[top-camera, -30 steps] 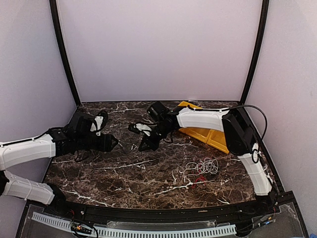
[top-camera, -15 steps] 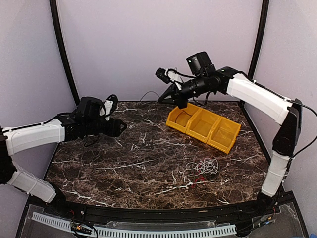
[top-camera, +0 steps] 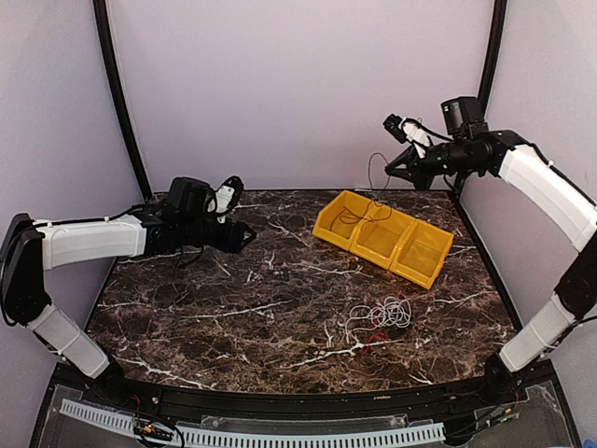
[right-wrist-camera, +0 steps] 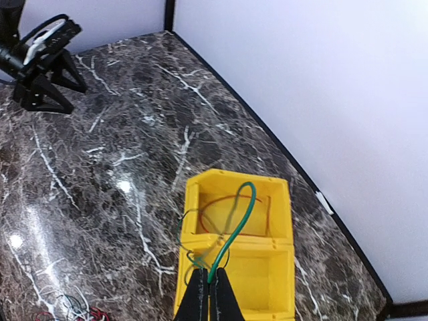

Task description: Untangle the cables

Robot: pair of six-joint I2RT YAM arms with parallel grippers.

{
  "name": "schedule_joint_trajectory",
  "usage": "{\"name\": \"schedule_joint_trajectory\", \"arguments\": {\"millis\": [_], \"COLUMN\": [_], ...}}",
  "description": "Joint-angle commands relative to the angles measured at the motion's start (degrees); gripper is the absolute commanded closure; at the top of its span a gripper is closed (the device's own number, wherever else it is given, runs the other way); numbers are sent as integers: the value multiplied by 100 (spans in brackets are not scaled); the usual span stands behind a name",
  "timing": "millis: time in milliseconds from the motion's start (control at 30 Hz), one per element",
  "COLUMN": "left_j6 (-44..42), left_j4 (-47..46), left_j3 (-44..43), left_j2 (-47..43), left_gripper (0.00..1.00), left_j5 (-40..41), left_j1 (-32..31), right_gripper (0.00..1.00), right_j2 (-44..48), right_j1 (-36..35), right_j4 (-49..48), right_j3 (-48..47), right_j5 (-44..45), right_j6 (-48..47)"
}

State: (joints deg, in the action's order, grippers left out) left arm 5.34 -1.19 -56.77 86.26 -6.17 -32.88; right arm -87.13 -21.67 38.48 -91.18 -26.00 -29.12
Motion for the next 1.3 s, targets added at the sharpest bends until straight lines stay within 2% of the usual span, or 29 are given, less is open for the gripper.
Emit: {"name": "schedule_joint_trajectory", "arguments": {"millis": [0,200,433,900,1267], "left_j6": [-167,-245,-343,-440,-412], "left_j4": [33,306,362,447,440], "left_j3": [-22,-173,-181,-183,-155], "left_j2": [-41,16,-32,-66,-96], "left_gripper": [41,41,41,41,41], "left_j5": [170,125,190,310,285], "left_j1": [36,37,36,36,38], "right_gripper": [100,100,100,100,100], "right_j2": [456,812,1069,1472,1431], "right_j1": [646,1546,2101,2409,2451], "right_j4": [116,249,371,705,1454], "right_j3": [181,426,680,1048,1022], "right_j5": [-97,-298,-360,-221,183], "right_j6": [-87,-59,-164,-401,-1103]}}
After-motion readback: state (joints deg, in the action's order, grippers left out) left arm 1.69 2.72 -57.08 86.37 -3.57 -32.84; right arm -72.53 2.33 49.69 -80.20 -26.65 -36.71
